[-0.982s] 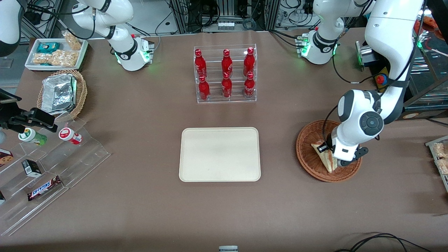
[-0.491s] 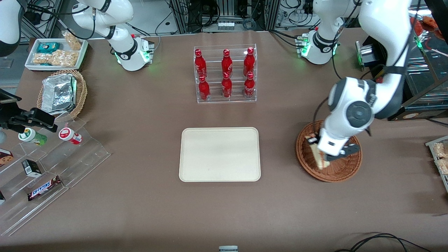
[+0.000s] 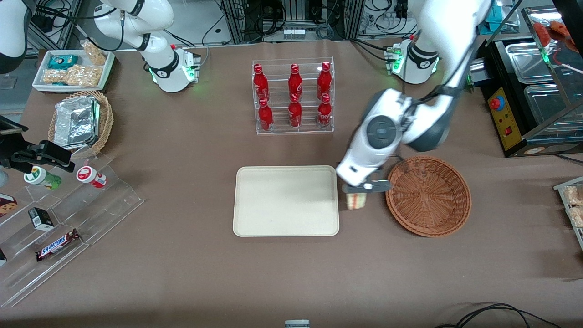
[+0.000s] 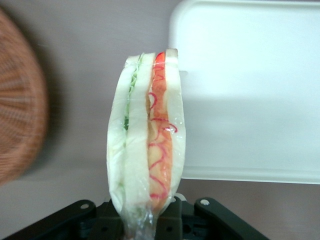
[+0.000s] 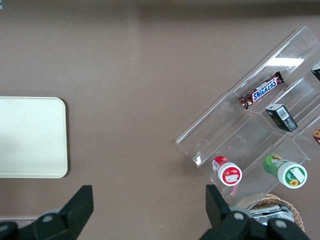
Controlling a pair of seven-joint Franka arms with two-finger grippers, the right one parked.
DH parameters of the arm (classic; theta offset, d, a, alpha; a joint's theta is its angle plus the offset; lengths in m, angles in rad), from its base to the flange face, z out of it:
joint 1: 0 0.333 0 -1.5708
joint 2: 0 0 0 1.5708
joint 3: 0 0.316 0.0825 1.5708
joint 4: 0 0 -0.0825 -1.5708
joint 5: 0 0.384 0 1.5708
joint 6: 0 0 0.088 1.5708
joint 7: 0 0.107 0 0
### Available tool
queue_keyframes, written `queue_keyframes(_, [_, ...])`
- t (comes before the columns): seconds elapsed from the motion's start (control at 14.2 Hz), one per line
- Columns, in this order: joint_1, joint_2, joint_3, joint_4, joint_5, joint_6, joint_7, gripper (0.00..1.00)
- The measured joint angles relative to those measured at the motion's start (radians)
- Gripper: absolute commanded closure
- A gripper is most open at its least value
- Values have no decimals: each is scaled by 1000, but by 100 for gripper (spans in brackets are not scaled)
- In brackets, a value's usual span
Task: Place sandwich from basket to tray
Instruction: 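Lift the sandwich and carry it with the left gripper toward the tray, then lower the sandwich onto the cream tray and open the left gripper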
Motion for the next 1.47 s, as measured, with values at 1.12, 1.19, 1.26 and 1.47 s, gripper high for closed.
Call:
queue_keyframes(1.12, [-203,357,5,389,89,22,-237,26])
queue_keyframes(1.19, [-207,357,5,389,89,22,-236,11])
queue_keyframes(1.26, [-211,357,5,390,89,23,-236,0])
queue_keyframes(1.47, [-218,355,5,402,93,16,-236,0])
